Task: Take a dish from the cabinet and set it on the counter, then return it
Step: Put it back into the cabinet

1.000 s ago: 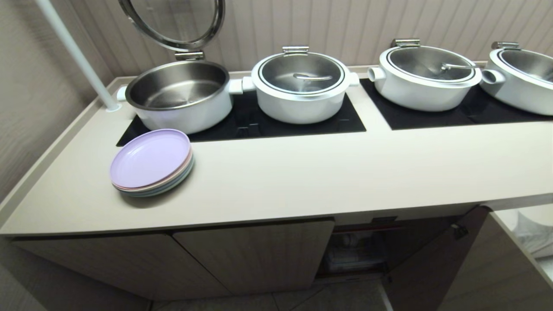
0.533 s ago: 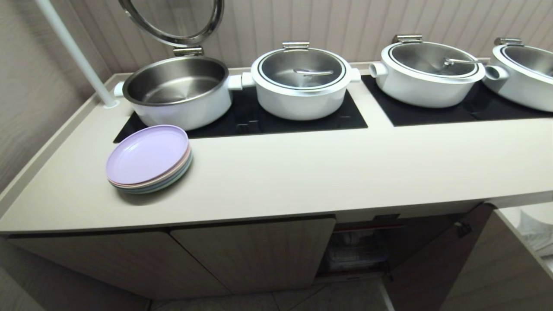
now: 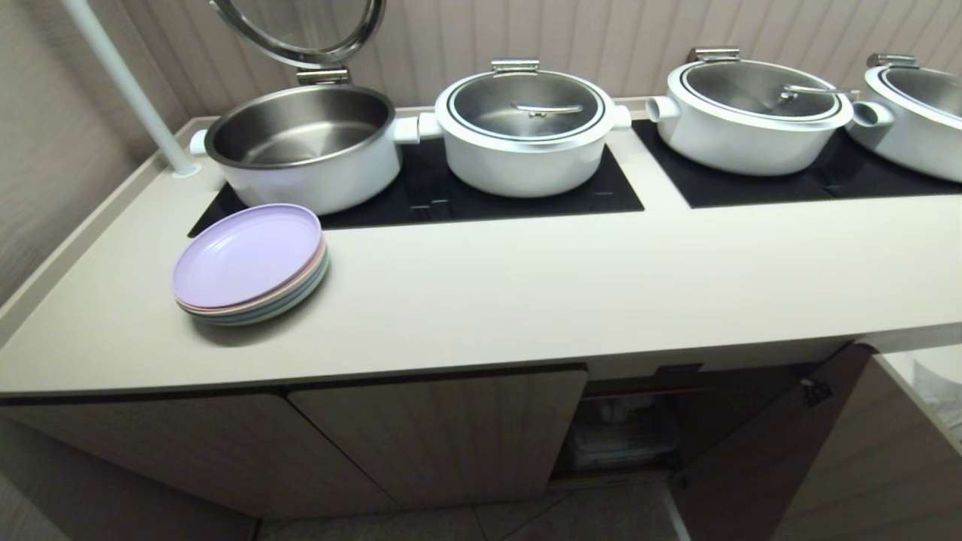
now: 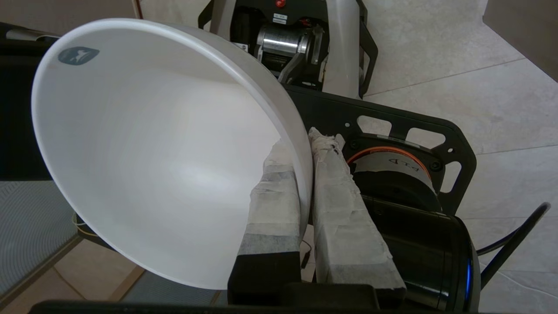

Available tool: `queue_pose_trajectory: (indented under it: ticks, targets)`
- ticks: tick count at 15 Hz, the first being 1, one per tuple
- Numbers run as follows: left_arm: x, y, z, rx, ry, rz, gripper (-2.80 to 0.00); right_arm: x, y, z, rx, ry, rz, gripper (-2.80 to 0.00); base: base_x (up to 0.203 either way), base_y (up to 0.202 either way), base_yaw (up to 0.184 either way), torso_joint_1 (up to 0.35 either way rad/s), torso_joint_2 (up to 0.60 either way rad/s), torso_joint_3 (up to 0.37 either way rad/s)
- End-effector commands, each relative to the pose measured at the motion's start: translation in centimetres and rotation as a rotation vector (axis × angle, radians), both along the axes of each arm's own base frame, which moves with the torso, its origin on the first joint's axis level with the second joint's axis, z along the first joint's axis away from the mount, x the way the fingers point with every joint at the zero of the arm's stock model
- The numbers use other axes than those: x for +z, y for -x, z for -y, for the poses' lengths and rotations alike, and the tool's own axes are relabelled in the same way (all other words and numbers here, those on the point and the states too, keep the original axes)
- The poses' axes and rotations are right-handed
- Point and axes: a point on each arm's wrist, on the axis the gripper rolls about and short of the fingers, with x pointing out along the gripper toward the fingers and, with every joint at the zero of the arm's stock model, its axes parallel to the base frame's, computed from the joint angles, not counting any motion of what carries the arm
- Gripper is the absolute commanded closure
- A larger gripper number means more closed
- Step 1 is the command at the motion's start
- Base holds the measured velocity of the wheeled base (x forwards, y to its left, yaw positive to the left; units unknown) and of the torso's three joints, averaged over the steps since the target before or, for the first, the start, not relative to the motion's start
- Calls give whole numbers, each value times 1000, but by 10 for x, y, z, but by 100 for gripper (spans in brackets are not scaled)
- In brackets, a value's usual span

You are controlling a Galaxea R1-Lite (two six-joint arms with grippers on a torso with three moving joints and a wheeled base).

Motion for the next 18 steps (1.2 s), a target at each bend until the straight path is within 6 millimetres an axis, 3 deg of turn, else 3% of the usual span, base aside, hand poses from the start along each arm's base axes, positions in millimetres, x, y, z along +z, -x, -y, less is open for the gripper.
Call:
queue_pose_trajectory:
  ticks: [1,18]
  targets:
    - [0,0,0,1,0,1,0,0,1,0,0,-1,-3,0,0,0,0,-143,285,153]
    - [0,0,0,1,0,1,0,1,0,0,-18,-3,-2,0,0,0,0,-153,329,172]
